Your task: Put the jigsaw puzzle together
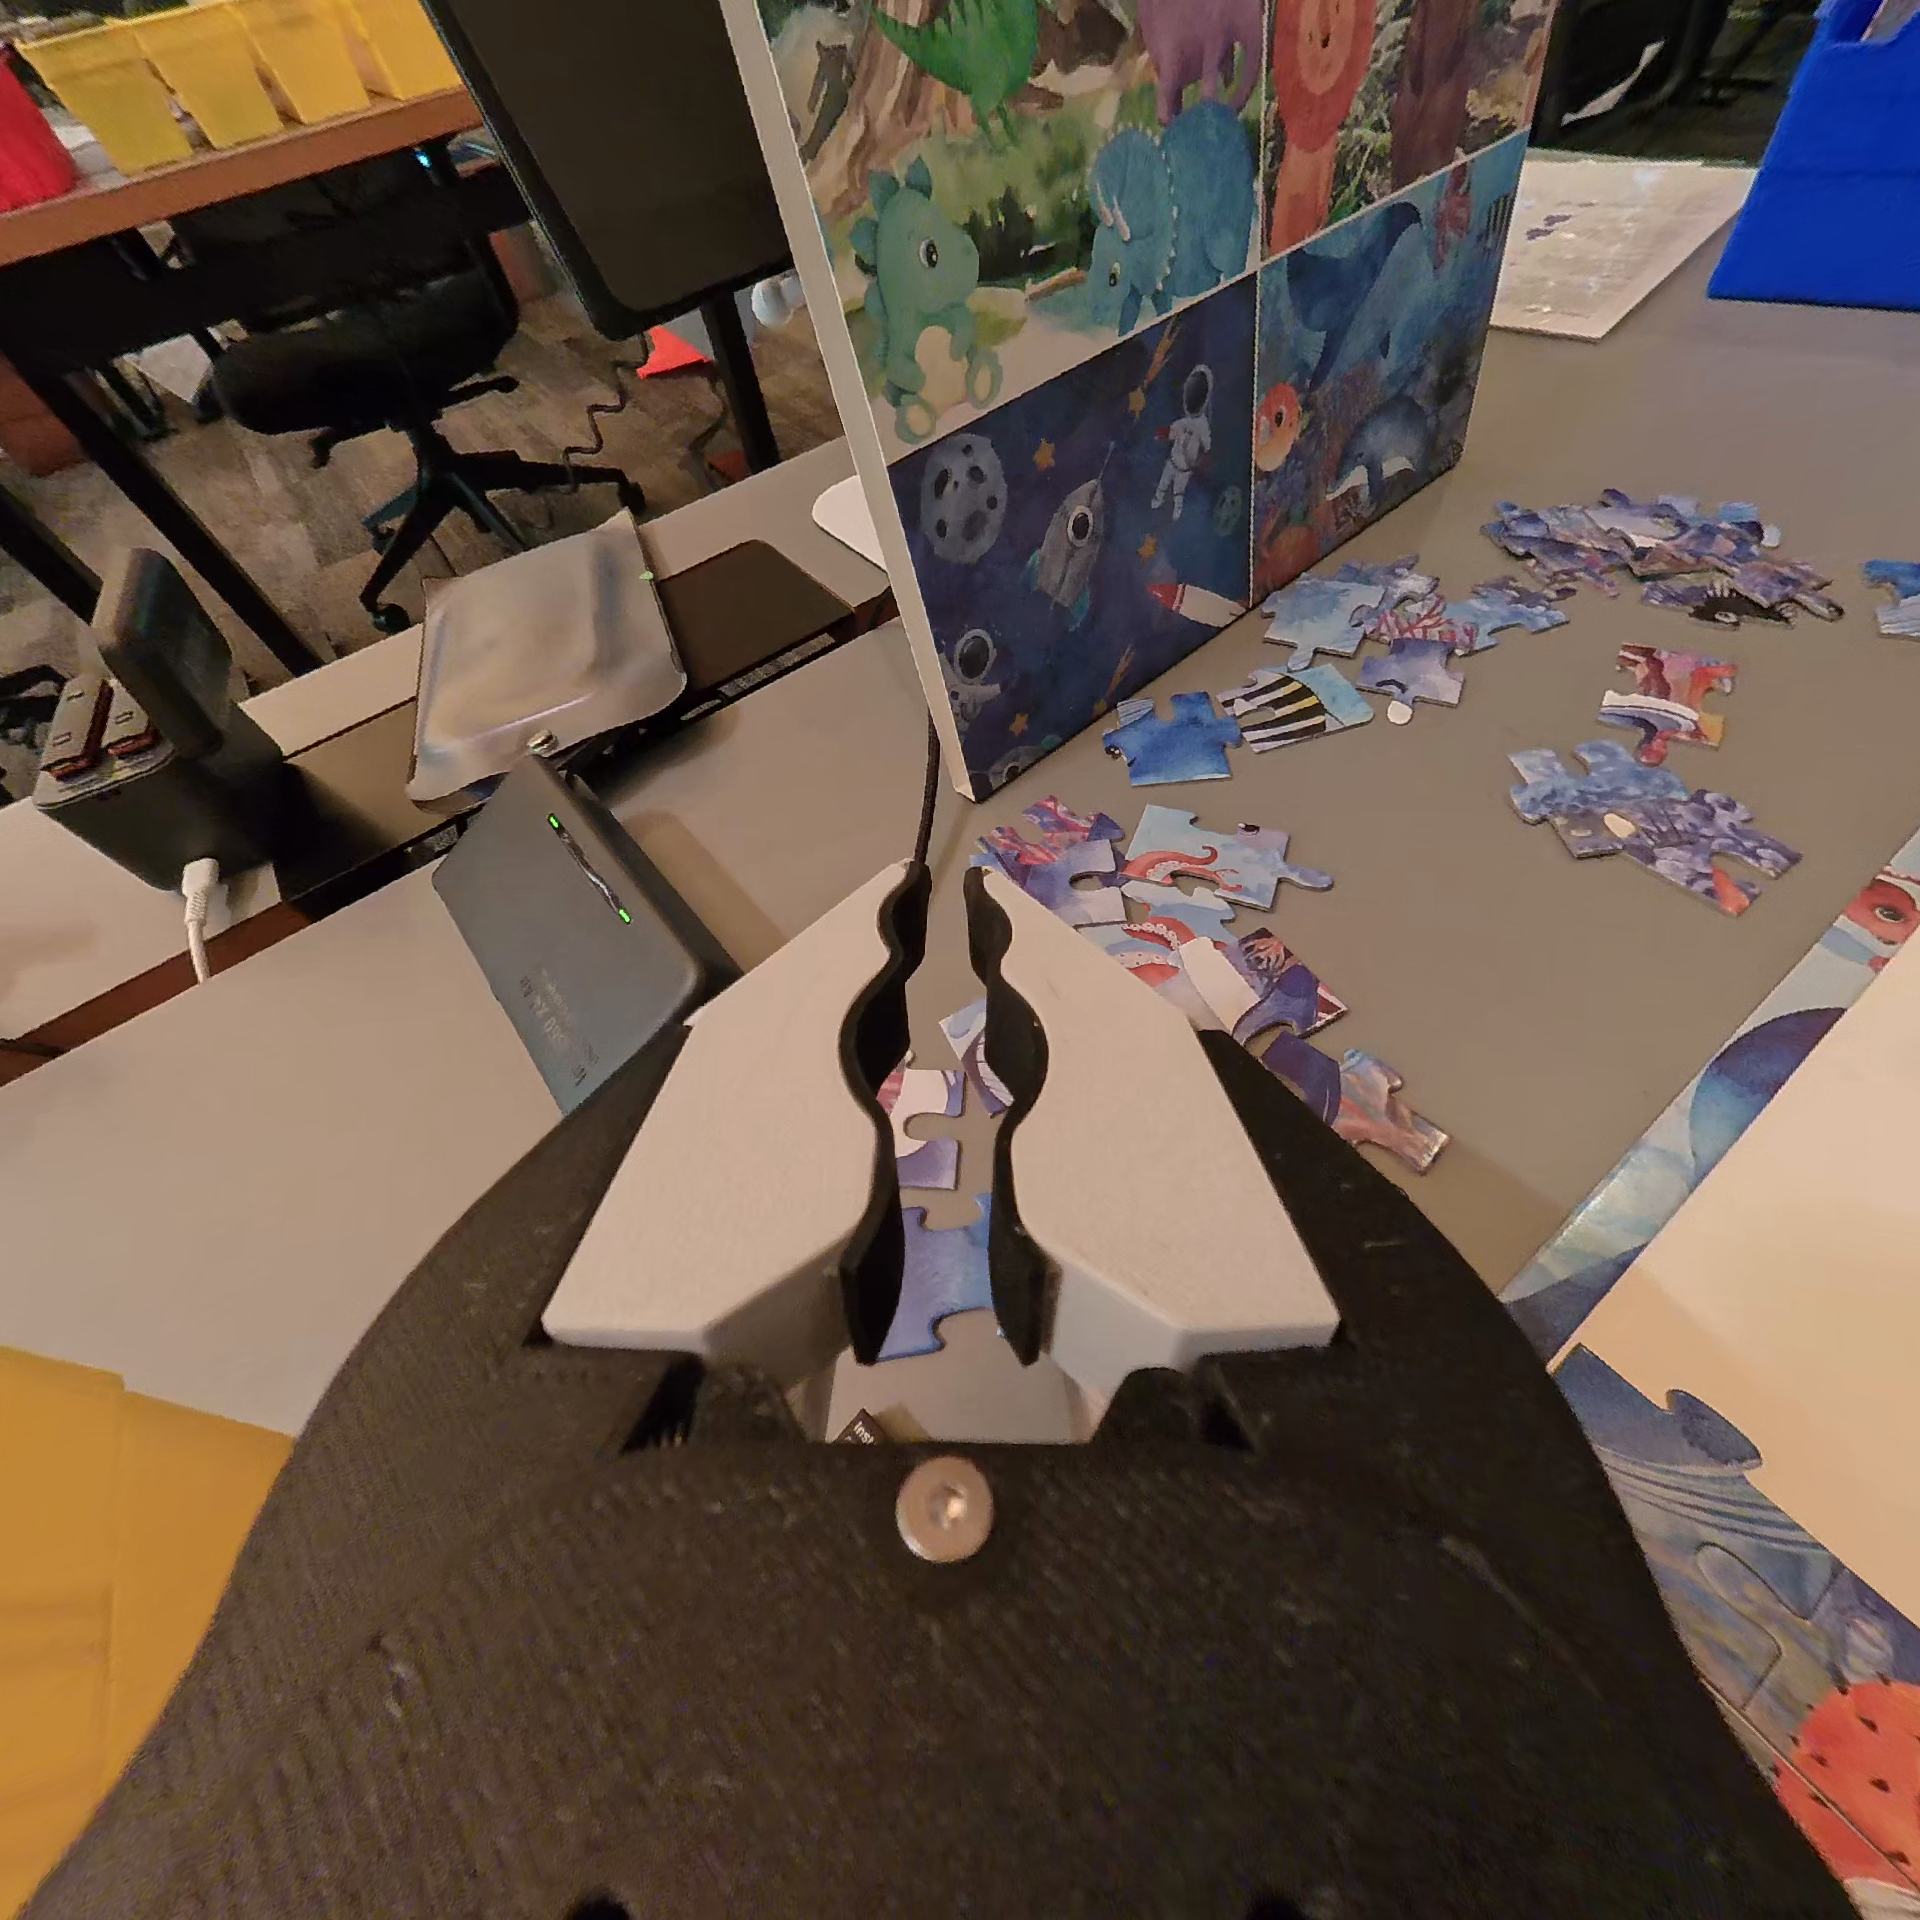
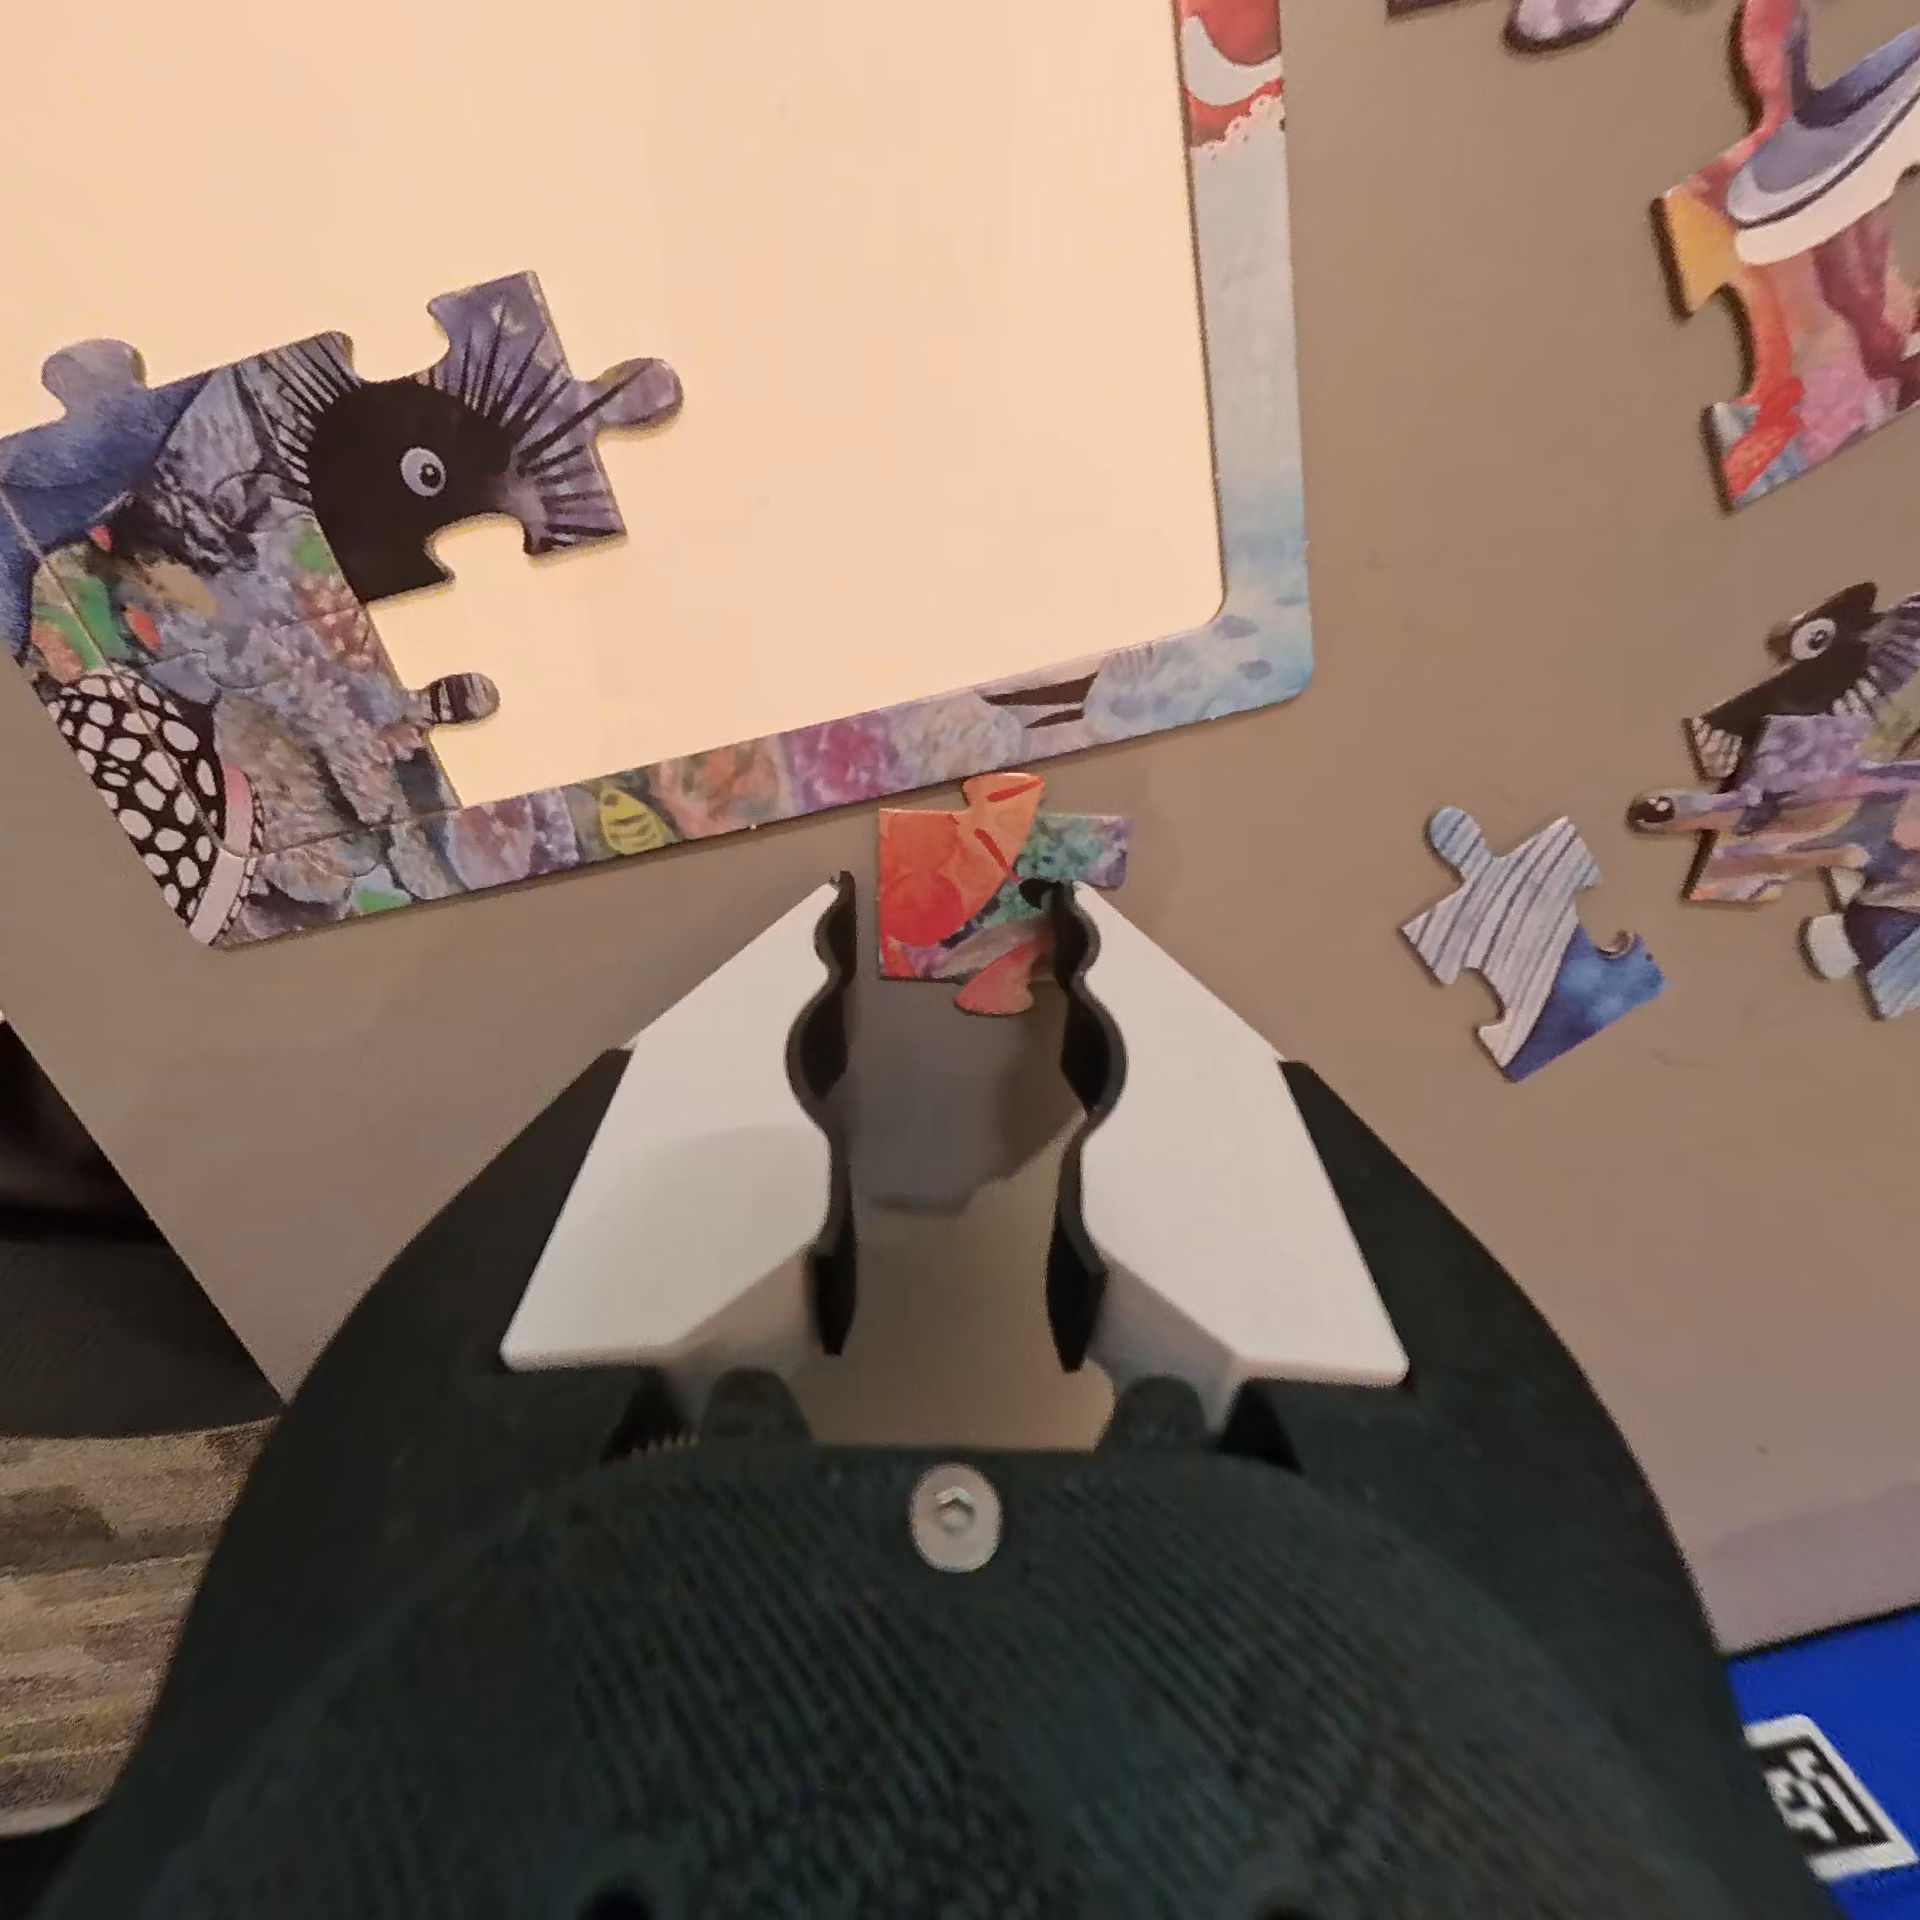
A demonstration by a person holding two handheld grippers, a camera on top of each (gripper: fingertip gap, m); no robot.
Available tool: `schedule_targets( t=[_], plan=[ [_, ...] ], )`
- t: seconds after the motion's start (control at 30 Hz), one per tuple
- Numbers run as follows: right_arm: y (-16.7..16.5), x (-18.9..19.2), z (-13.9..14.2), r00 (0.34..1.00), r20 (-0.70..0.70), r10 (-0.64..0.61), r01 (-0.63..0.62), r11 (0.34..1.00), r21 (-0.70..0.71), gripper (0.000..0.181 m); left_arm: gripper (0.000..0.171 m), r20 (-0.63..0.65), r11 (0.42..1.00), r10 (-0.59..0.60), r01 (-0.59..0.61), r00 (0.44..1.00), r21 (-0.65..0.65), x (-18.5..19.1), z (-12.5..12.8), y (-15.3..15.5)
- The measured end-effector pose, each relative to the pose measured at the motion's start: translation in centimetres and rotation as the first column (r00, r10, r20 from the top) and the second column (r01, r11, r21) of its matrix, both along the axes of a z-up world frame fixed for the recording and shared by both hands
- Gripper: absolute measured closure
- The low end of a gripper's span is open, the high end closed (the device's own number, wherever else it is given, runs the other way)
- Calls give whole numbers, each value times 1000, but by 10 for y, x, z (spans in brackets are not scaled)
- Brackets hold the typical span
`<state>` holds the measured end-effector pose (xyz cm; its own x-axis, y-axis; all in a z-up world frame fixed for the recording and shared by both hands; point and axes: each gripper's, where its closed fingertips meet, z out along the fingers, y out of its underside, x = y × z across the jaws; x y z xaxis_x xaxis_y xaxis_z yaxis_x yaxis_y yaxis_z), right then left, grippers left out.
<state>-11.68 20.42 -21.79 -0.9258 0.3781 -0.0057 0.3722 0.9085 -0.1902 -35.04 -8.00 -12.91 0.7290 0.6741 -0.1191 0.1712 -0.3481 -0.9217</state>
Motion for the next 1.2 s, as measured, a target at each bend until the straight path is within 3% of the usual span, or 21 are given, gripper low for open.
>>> schedule_targets(
  t=[0.13, 0.5, 0.67, 0.77, 0.87, 1.03, 1.2],
  plan=[
    [-1, 2, 0, 1000, 8, 1, -1, 1000, 20, 152, 167, -4, 1000, -1, 1, 1000, 9, 0, 3, -1],
    [4, 11, 2, 999, -33, -29, 27, 998, -64, 153, 167, -13, 1000, -2, 2, 1000, 21, 2, 9, -1],
    [-6, 15, 23, 996, -69, -50, 39, 987, -157, 153, 166, -8, 1000, -3, 3, 1000, 22, 2, 7, -1],
    [-41, 23, 42, 996, -92, -1, -20, 973, -229, 153, 166, -6, 1000, -4, 4, 1000, 22, 2, 7, 0],
    [-99, 36, 52, 990, -110, 84, -113, 951, -289, 153, 166, -10, 1000, -8, 9, 1000, 25, 3, 8, 1],
    [-200, 61, 49, 970, -83, 229, -243, 901, -360, 153, 166, -18, 999, -27, 28, 999, 43, 8, 14, 6],
    [-257, 68, 34, 967, -33, 253, -250, 915, -318, 153, 167, -20, 996, -77, 78, 997, 50, 20, 16, 22]
  ],
)
